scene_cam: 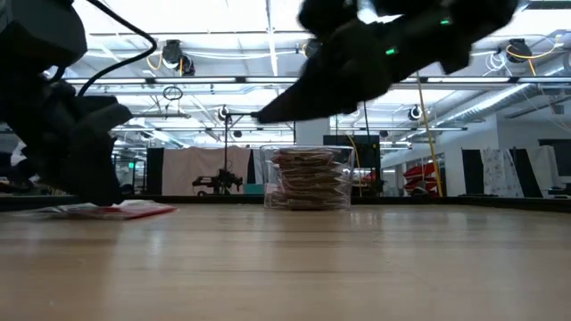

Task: Sort popcorn bags into baskets
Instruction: Put the red popcorn pack into the transparent bin

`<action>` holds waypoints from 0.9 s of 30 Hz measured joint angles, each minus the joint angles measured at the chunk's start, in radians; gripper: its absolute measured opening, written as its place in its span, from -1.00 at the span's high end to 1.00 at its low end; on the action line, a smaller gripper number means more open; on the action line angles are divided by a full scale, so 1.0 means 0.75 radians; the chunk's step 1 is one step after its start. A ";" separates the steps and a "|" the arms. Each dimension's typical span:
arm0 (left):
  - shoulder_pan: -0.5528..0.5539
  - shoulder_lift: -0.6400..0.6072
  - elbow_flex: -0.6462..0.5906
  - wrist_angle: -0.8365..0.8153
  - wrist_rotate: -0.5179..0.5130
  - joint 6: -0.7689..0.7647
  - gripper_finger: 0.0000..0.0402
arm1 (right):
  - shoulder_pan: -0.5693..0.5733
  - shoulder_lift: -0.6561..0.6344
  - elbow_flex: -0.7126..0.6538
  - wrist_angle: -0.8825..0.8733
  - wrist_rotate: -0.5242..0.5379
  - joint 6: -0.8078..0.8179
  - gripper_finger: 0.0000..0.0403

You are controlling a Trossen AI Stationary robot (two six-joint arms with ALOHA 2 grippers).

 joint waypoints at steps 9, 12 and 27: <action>-0.002 0.004 -0.008 0.198 0.045 0.265 0.41 | -0.008 0.245 0.223 -0.142 0.100 -0.351 0.83; -0.002 0.006 -0.009 0.240 0.056 0.333 0.41 | -0.008 0.274 0.231 -0.149 0.144 -0.496 0.69; 0.076 -0.022 0.294 -0.531 -0.082 0.247 0.41 | -0.026 0.272 0.232 -0.086 0.238 -0.568 0.47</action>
